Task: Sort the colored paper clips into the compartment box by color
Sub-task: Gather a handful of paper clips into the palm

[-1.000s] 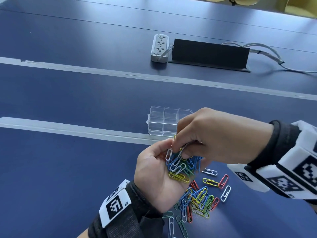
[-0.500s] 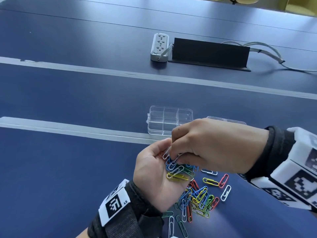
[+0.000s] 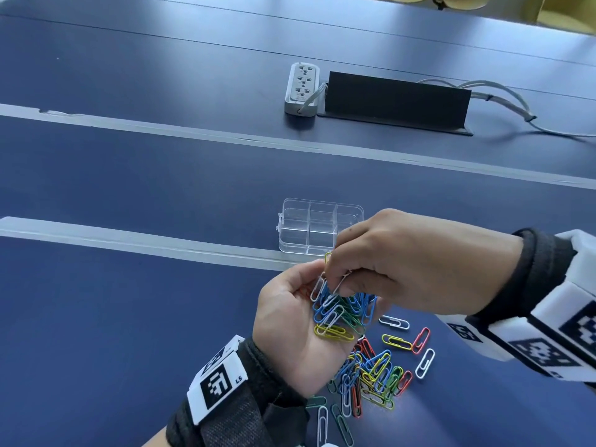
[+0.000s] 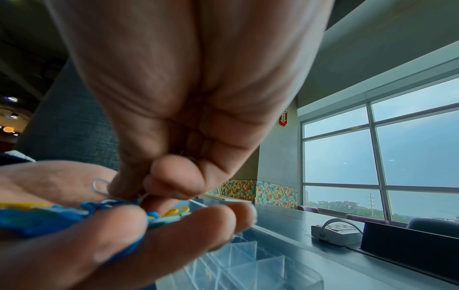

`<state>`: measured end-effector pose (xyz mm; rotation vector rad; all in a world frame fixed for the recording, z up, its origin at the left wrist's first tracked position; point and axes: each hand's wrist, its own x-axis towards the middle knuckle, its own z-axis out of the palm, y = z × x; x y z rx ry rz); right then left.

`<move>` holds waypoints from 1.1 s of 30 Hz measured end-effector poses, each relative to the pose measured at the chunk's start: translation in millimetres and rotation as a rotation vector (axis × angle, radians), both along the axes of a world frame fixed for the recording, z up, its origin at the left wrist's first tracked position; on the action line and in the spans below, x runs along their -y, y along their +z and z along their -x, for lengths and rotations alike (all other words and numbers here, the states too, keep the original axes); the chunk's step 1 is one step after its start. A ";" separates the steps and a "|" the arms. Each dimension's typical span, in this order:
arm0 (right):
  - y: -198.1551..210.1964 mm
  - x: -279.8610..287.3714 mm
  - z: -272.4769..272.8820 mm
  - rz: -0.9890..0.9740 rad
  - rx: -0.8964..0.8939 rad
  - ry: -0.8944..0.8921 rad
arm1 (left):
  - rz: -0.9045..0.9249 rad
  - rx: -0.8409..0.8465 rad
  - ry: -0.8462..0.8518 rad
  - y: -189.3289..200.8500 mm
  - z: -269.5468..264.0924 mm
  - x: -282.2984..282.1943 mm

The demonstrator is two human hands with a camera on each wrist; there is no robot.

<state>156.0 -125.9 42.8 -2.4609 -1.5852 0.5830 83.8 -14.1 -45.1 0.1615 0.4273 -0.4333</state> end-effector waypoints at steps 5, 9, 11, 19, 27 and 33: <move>1.1 -0.6 2.1 -0.027 -0.024 -0.003 | 0.022 -0.009 0.001 1.4 0.5 -0.6; 3.8 1.9 -0.6 -0.072 -0.084 -0.009 | 0.002 0.018 -0.009 4.4 1.8 -0.1; 4.7 3.4 0.5 -0.034 -0.078 -0.017 | 0.011 0.014 0.007 6.4 2.1 -0.2; -5.3 -4.0 14.9 0.127 0.111 -0.020 | -0.099 0.026 0.047 11.4 1.4 0.6; 1.6 -0.8 10.2 0.086 0.045 -0.071 | -0.066 0.054 0.017 16.2 1.6 0.8; 23.5 -7.5 -5.6 -0.016 0.058 -0.200 | -0.023 -0.029 0.065 18.5 2.3 3.8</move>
